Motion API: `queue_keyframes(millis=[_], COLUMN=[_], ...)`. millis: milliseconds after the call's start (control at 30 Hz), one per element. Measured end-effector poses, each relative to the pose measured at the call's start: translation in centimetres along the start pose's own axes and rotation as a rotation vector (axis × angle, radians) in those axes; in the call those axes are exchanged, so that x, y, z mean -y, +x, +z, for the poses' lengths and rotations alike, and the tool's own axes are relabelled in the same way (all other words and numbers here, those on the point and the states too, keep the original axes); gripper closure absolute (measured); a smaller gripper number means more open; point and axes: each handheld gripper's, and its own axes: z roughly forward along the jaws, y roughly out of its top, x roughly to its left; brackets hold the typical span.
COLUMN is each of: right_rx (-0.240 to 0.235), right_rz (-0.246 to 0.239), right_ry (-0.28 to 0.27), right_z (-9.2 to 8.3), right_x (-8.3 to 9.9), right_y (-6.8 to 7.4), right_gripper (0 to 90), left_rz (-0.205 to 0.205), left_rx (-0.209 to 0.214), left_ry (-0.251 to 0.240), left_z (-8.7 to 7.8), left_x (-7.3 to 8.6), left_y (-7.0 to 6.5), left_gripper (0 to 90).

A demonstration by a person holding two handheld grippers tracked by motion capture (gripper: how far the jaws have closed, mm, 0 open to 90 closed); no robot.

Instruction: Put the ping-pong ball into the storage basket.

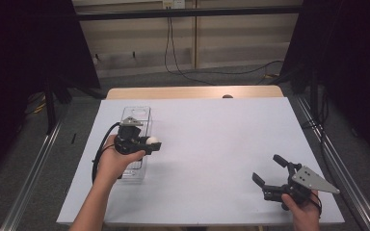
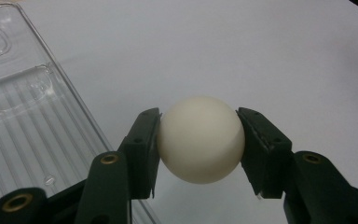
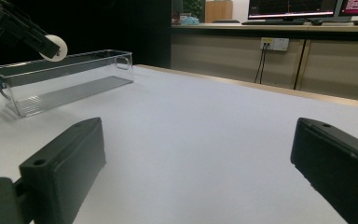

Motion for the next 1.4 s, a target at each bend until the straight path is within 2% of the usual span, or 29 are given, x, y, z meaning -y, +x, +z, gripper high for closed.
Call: queue_keyframes(millis=[100,167,233,267,333,367,433,467,500,567,633,700,867,900,967,1000,1067,1100,1133,1200,1233,1400], right_rx=[0.0,0.003,0.0,-0.002,-0.002,-0.001,0.0,0.0,-0.001,0.002,0.0,-0.001,0.0,0.0,0.0,0.0,0.0,0.001,0.002,-0.001,-0.001,0.0], right_rz=[-0.001,0.002,-0.001,-0.004,-0.002,-0.002,0.001,-0.003,-0.002,0.0,-0.005,-0.004,-0.004,-0.004,-0.004,-0.005,-0.005,-0.005,-0.006,-0.004,-0.008,-0.008], right_ry=[0.0,-0.001,0.0,0.001,0.002,0.002,0.0,0.001,0.002,0.001,0.002,0.002,0.003,0.003,0.003,0.003,0.005,0.004,0.004,0.007,0.005,0.008], right_z=[-0.1,-0.1,0.0,0.0,0.0,0.0,0.0,0.0,0.0,0.0,0.0,0.0,0.0,0.0,0.0,0.1,0.1,0.1,0.1,0.0,0.0,-0.1], right_x=[0.0,0.0,0.0,0.0,0.0,0.0,0.0,0.0,0.0,0.0,0.0,0.0,0.0,0.0,0.0,0.0,0.0,0.0,0.0,0.1,0.1,0.0], right_y=[0.0,0.0,0.0,0.0,0.0,0.0,0.0,0.0,0.0,0.0,0.0,0.0,0.0,0.0,0.0,0.0,0.1,0.1,0.1,0.1,0.0,0.0], right_gripper=[2.7,2.7,2.7,2.7,2.7,2.7,2.7,2.7,2.7,2.7,2.7,2.7,2.7,2.7,2.7,2.7,2.7,2.7,2.7,2.7,2.7,2.7], left_rz=[-0.025,-0.016,-0.034,-0.016,-0.04,-0.024,-0.039,-0.018,-0.041,-0.044,-0.029,-0.049,-0.038,-0.054,-0.057,-0.036,-0.046,-0.037,-0.061,-0.05,-0.051,-0.06], left_rx=[-0.002,-0.011,-0.007,-0.01,-0.016,-0.013,-0.013,-0.011,-0.019,-0.021,-0.023,-0.025,-0.026,-0.027,-0.031,-0.027,-0.036,-0.039,-0.043,-0.035,-0.046,-0.046], left_ry=[-0.028,-0.023,-0.032,-0.018,-0.03,-0.023,-0.039,-0.019,-0.033,-0.031,-0.026,-0.035,-0.032,-0.042,-0.046,-0.034,-0.031,-0.032,-0.054,-0.036,-0.036,-0.046], left_z=[-0.1,-0.2,-0.2,-0.4,-0.4,-0.5,-0.5,-0.7,-0.7,-0.7,-0.9,-0.9,-1.2,-1.2,-1.2,-1.3,-1.4,-1.4,-1.3,-1.4,-1.5,-1.5], left_x=[0.2,0.3,0.3,0.3,0.4,0.4,0.5,0.4,0.5,0.6,0.6,0.6,0.7,0.7,0.8,0.8,0.8,0.9,0.9,0.9,1.0,1.1], left_y=[0.0,0.2,0.3,0.4,0.4,0.5,0.6,0.8,0.7,0.8,1.0,1.0,1.2,1.2,1.4,1.6,1.6,1.8,1.7,1.9,1.9,2.2], left_gripper=[51.2,51.2,51.2,51.2,51.2,51.2,51.2,51.2,51.2,51.2,51.2,51.2,51.2,51.2,51.2,51.2,51.2,51.2,51.2,51.2,51.2,51.2])
